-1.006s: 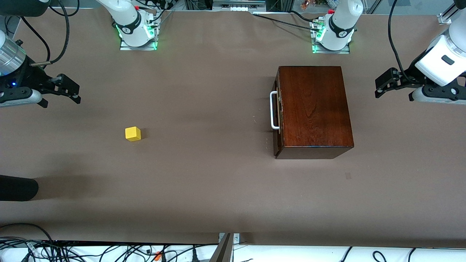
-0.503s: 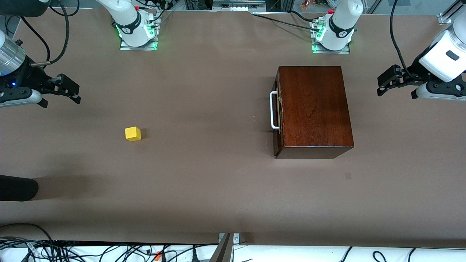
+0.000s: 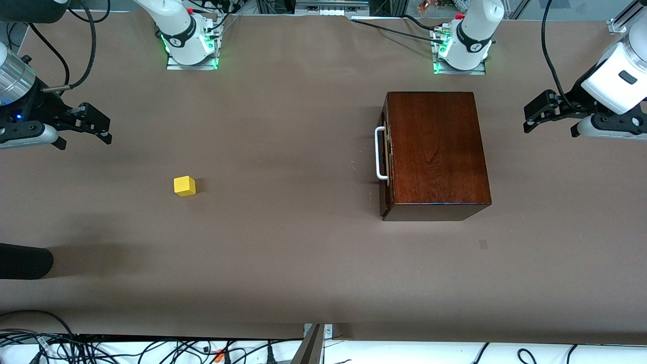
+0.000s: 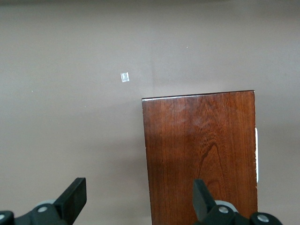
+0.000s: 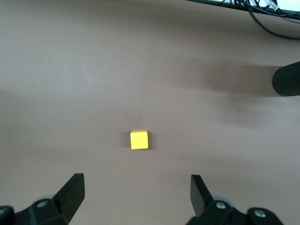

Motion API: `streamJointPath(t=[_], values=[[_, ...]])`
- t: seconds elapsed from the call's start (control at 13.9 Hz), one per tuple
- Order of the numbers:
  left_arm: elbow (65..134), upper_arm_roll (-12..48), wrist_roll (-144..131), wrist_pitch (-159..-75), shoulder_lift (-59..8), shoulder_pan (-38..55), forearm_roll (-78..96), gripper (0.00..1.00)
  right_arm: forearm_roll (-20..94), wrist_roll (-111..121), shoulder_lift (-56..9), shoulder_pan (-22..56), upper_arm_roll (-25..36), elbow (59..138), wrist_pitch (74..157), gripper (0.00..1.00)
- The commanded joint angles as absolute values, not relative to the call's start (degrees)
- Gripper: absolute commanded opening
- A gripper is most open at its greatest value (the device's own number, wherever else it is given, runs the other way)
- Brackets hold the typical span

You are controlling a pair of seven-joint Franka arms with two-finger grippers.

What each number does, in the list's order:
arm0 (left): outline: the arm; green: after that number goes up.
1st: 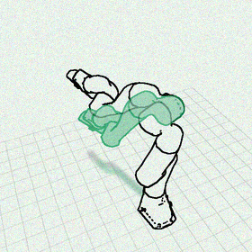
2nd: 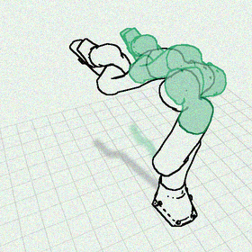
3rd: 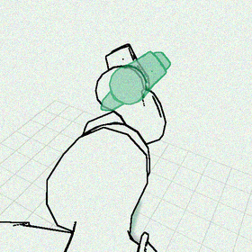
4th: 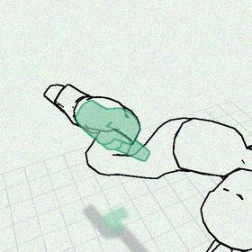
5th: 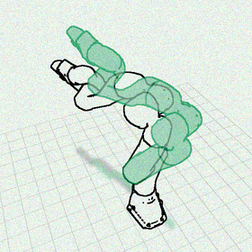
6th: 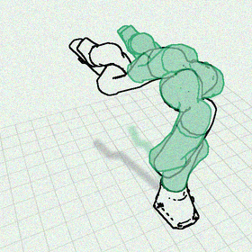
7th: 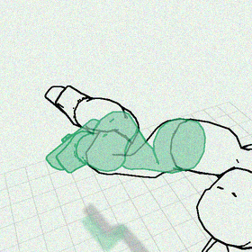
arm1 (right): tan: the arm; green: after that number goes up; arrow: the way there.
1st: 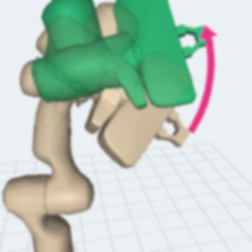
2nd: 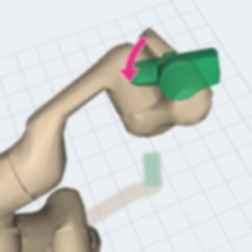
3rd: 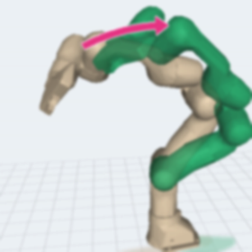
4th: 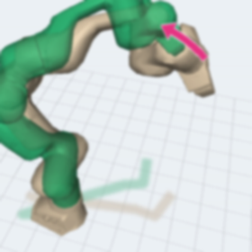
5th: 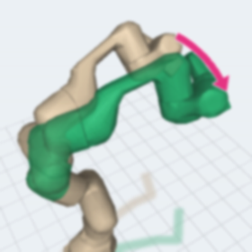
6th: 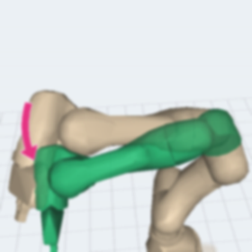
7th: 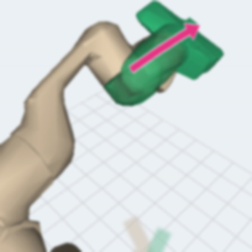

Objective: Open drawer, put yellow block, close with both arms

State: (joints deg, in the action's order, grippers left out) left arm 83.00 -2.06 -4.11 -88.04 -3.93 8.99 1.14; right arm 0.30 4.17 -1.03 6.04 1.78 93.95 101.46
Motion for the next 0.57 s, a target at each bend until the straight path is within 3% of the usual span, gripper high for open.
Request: streamJointPath(t=[0.0,0.5], values=[[83.76,-1.85,-4.39,-87.63,-2.90,8.70,1.93,1.00,1.14,4.04,-1.32,5.98,2.02,92.81,100.72,1.00],[83.58,-1.41,-4.22,-86.75,-3.25,8.79,2.02,1.00,1.14,3.96,-1.32,5.98,2.02,92.81,100.72,1.00]])
